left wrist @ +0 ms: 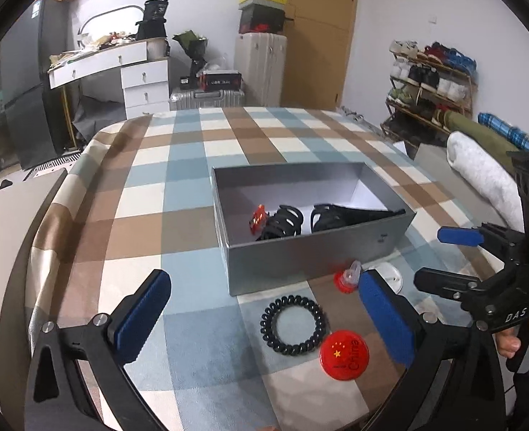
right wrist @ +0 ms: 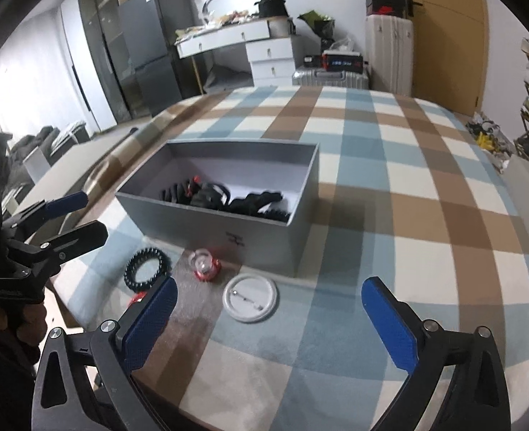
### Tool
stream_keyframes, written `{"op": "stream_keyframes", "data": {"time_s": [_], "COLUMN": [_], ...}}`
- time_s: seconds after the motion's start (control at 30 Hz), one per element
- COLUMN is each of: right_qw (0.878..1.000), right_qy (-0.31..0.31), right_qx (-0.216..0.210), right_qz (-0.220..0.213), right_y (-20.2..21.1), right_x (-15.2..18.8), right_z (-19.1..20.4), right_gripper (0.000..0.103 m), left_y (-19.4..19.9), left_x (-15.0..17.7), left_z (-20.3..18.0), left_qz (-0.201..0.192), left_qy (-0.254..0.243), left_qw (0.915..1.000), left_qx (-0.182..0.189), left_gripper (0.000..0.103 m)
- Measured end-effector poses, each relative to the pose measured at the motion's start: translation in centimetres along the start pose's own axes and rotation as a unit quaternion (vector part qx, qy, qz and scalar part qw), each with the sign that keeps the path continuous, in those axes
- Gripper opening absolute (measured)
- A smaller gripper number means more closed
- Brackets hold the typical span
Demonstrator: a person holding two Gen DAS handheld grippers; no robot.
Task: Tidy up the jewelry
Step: 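Reach the open right tool to the white round badge and close on it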
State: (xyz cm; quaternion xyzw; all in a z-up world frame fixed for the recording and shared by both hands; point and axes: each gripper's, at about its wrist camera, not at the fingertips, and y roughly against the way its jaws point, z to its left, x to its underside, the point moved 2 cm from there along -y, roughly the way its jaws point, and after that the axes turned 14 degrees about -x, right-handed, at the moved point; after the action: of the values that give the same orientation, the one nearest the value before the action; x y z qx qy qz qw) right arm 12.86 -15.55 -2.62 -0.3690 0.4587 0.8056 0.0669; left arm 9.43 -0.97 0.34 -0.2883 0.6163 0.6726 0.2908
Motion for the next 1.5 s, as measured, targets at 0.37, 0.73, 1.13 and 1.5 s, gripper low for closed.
{"op": "stream_keyframes", "data": {"time_s": [0.37,0.73,1.13,1.5], "right_qw": [0.999,0.998,0.996,0.995], "right_qy": [0.002,0.0,-0.016,-0.016], "right_qx": [0.022,0.054,0.075,0.091], "right_qz": [0.037,0.041,0.05,0.046], "right_y": [-2.1,-3.1,-3.5,-3.4], "right_x": [1.0,1.3,1.6,1.7], "right_z": [0.0,0.0,-1.0,-1.1], "right_gripper": [0.103,0.102,0.102,0.098], "left_y": [-0.5,-0.7,-0.8,-0.7], "left_x": [0.9,1.1,1.3,1.3], "left_z": [-0.2,-0.4,-1.0,-1.3], "left_qz": [0.03,0.031,0.03,0.029], "left_qy": [0.002,-0.009,-0.027,-0.033], "left_qw": [0.9995,0.9995,0.9992,0.999], "left_qx": [0.006,0.0,-0.005,-0.007], "left_gripper": [0.102,0.102,0.102,0.102]}}
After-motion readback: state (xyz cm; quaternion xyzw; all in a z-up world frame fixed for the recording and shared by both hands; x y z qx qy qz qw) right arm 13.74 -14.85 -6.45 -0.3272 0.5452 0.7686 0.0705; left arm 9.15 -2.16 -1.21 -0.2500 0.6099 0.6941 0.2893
